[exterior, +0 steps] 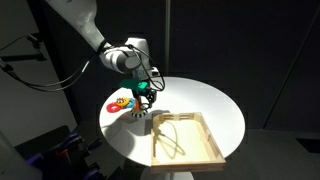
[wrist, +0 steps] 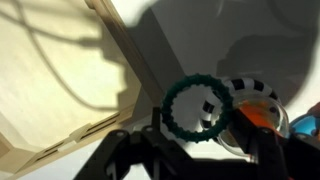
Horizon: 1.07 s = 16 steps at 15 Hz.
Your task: Put the green ring on the orange ring holder
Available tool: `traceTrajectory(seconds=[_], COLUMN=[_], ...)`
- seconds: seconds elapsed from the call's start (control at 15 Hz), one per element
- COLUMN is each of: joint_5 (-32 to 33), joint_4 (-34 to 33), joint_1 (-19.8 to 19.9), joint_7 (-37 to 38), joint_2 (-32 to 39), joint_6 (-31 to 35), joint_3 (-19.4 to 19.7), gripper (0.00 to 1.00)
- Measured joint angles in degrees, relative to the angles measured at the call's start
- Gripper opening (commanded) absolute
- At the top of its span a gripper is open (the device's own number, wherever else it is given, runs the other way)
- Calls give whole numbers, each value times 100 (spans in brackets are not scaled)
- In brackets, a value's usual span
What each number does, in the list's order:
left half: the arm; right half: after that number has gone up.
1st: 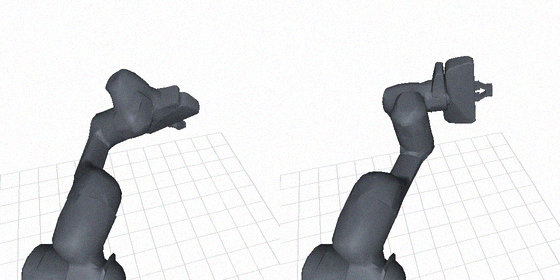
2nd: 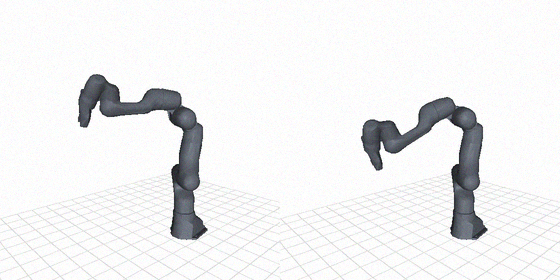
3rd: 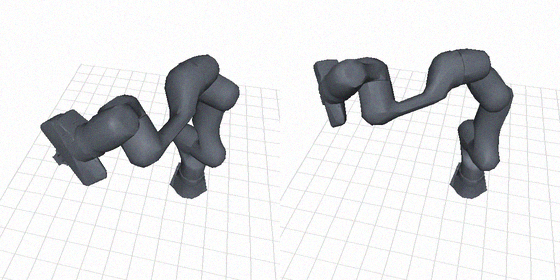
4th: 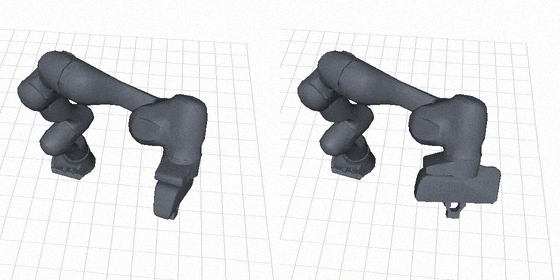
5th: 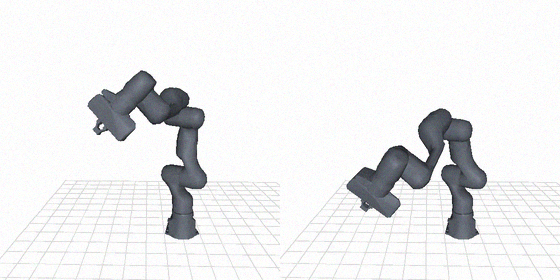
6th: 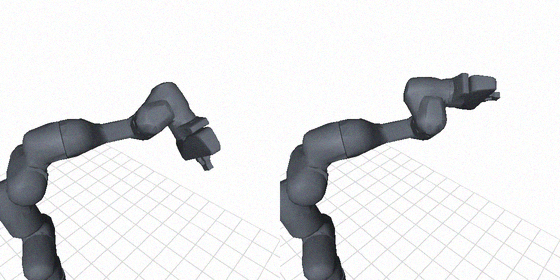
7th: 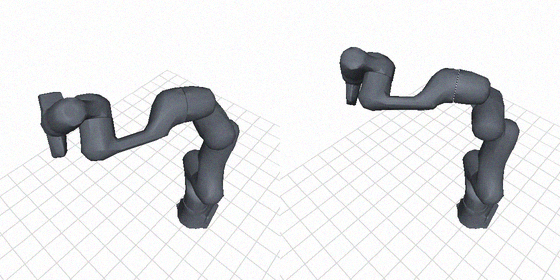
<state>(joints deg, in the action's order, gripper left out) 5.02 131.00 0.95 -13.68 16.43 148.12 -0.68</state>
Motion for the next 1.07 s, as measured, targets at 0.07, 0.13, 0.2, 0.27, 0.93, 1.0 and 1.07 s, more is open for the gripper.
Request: traceTrajectory(seconds=[0.07,0.13,0.2,0.27,0.93,1.0,1.07], joint_5=[-18,-55,-97,-134,-747,-835,-918], joint_4=[-42,-81,-117,-150,-336,-347,-356], joint_1=[0,0,0,0,-5,-5,-6], joint_7=[0,0,0,0,-43,-61,-80], joint_2=[-86,-175,-258,-342,-813,-812,-812], joint_6=[-53,-112,-165,-212,-439,-443,-449], joint_3=[-18,-43,-67,-89,-241,-261,-281], gripper=[44,44,44,44,44,44,44])
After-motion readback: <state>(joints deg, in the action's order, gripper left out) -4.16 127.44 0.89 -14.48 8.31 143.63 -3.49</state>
